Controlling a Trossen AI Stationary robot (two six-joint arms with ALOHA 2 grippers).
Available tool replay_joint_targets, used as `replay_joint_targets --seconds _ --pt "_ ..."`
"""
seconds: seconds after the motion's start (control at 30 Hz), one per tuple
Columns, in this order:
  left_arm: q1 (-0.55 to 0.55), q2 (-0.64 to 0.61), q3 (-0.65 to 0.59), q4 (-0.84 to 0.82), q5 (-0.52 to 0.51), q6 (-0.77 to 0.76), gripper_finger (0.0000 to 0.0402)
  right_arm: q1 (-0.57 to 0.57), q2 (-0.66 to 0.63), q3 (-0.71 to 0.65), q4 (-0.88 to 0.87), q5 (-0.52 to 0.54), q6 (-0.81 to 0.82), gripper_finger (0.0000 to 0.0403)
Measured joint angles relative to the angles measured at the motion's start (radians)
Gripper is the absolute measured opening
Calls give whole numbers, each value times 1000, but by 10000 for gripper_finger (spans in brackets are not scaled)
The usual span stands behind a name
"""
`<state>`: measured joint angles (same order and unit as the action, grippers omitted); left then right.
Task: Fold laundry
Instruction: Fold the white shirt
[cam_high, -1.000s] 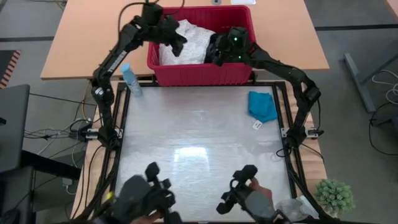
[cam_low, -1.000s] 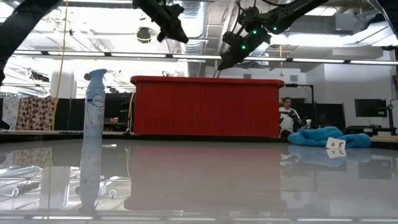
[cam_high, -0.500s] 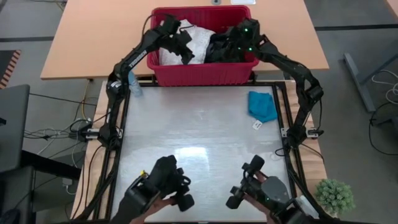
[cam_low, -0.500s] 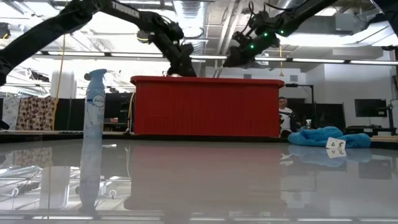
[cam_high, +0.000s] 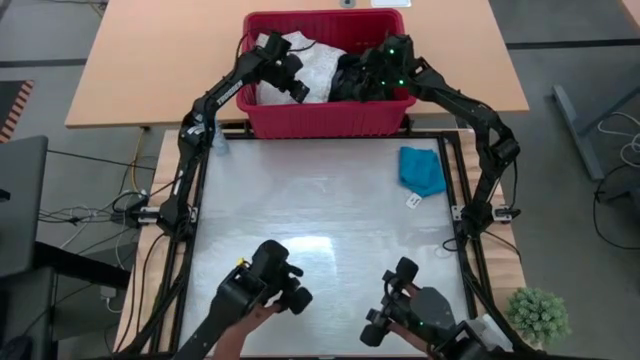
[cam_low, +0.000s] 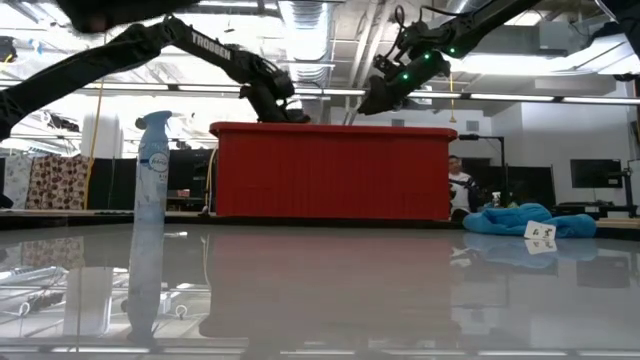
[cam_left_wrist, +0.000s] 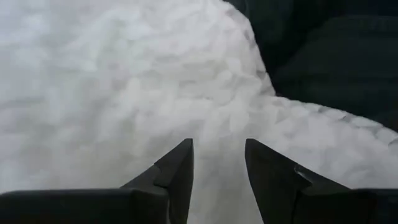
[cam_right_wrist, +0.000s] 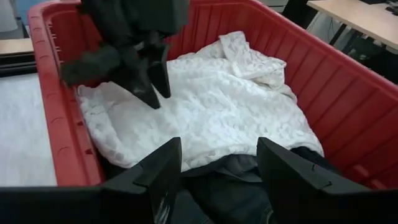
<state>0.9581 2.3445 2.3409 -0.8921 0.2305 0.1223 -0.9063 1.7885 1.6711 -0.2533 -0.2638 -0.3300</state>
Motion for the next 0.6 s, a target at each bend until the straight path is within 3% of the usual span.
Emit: replay_joint_targets --seconds 0.07,0.33,0.4,0.5,0.6 --pt "1 27 -2 -6 -51 15 134 5 0 0 -1 0 0 234" --pt "-5 77 -22 -3 -74 31 125 11 0 0 0 -1 -3 234" --pt "-7 82 -30 12 -81 7 98 11 0 0 -1 0 -2 234" --pt "-2 83 -11 29 -82 -48 24 10 0 0 -1 0 -2 234" --pt "6 79 14 66 -84 -86 4 10 0 0 -1 0 0 234"
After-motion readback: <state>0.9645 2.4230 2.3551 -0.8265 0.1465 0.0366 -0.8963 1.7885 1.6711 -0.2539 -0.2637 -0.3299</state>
